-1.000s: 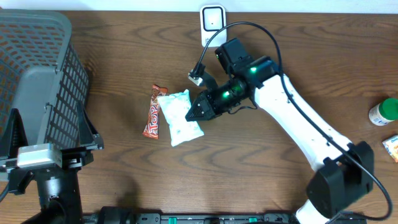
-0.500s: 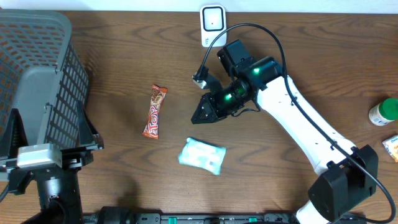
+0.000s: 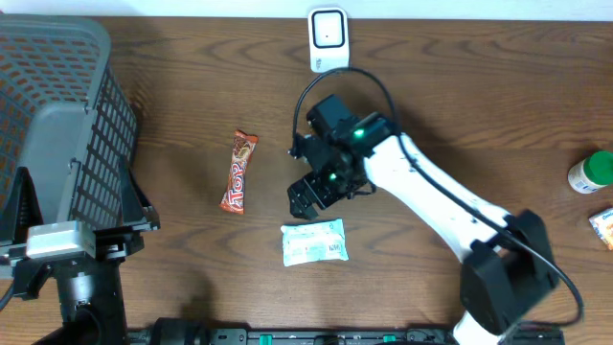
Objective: Scan the item barcode
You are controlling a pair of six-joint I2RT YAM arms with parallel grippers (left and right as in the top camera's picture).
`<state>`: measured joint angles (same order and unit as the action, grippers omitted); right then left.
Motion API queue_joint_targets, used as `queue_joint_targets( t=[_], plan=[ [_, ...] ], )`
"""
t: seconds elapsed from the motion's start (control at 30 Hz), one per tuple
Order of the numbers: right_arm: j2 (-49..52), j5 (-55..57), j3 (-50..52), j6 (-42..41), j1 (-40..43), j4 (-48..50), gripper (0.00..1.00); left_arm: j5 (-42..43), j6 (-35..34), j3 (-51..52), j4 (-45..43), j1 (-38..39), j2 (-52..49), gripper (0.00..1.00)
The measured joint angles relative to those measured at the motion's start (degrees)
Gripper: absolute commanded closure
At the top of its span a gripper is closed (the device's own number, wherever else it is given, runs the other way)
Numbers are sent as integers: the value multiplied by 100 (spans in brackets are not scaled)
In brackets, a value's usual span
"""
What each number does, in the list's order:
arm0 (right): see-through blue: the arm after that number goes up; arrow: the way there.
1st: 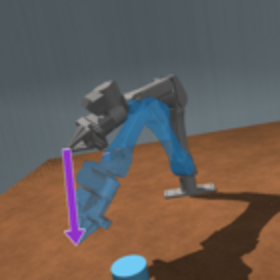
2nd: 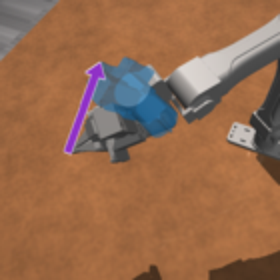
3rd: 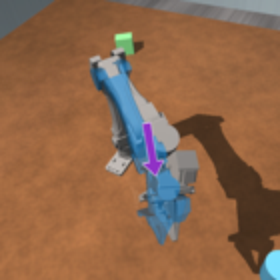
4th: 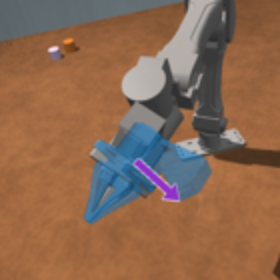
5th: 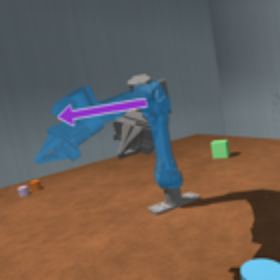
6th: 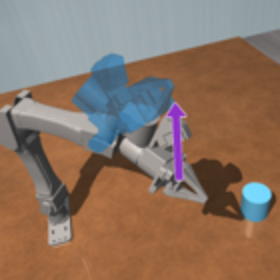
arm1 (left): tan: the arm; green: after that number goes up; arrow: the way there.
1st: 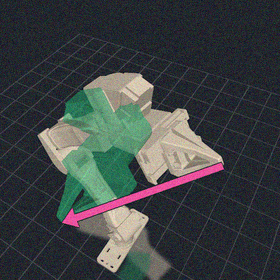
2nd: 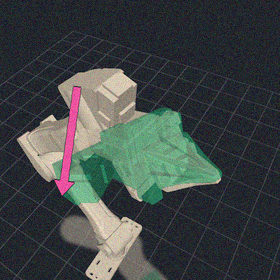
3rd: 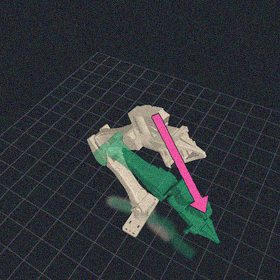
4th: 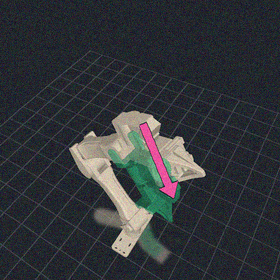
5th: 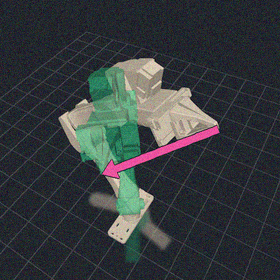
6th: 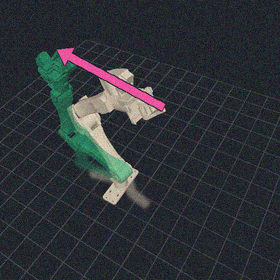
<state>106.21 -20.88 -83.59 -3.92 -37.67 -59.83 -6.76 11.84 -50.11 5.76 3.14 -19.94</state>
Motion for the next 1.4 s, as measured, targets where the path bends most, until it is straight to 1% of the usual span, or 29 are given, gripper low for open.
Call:
queue_joint_targets(
  t=[0.03, 0.07, 0.1, 0.17, 0.27, 0.33, 0.4, 0.57, 0.67, 0.77, 0.83, 0.93, 1.03, 1.13, 1.23, 1.3, 1.4],
  plan=[
    [76, 28, 15, -190, -7, -70, 28, -2, 0, 0, 0, 0, 0, 2],
    [116, 44, 22, -348, -9, -160, 50, -2, 0, 0, 0, 0, 0, 2],
    [127, 33, 24, -531, -13, -260, 60, -2, 0, 0, 2, 0, 2, 2],
    [120, -17, 24, -918, -33, -466, 74, -2, 0, 0, 2, 0, 2, 2],
    [120, -101, 24, -1320, -199, -874, 86, -2, 0, 0, 2, 0, 7, 2],
    [120, -151, 24, -1473, -376, -1084, 88, 0, 0, 0, 2, 0, 9, 2],
    [120, -175, 33, -1521, -623, -1130, 92, 0, 0, 0, 0, 0, 9, 2],
    [120, 15, 214, -1681, -1366, -693, 95, 0, 0, 0, 0, 0, 9, 2],
    [120, 133, 490, -1891, -1602, -533, 95, 0, 0, 0, 2, 0, 9, 2],
    [120, 236, 791, -2070, -1613, -363, 95, 0, 0, 0, 2, 0, 9, 2],
    [120, 278, 1027, -2157, -1589, -210, 90, -2, 0, 0, 2, 0, 9, 2],
    [120, 339, 1340, -2221, -1587, 140, 86, 0, 0, 0, 2, 0, 9, 2],
    [125, 433, 1641, -2253, -1587, 671, 87, -2, 0, 0, 0, 0, 9, 2],
    [195, 481, 1746, -2275, -1576, 898, 91, 0, 0, 0, 0, 0, 9, 2],
    [374, 474, 1749, -2295, -1572, 1056, 91, 0, 0, 0, 0, 0, 9, 2],
    [378, 426, 1744, -2312, -1541, 1215, 89, -2, -2, 0, 0, 0, 9, 2],
    [378, 393, 1709, -2352, -1482, 1486, 89, -2, 0, 0, 2, 0, 9, 2]
  ],
)
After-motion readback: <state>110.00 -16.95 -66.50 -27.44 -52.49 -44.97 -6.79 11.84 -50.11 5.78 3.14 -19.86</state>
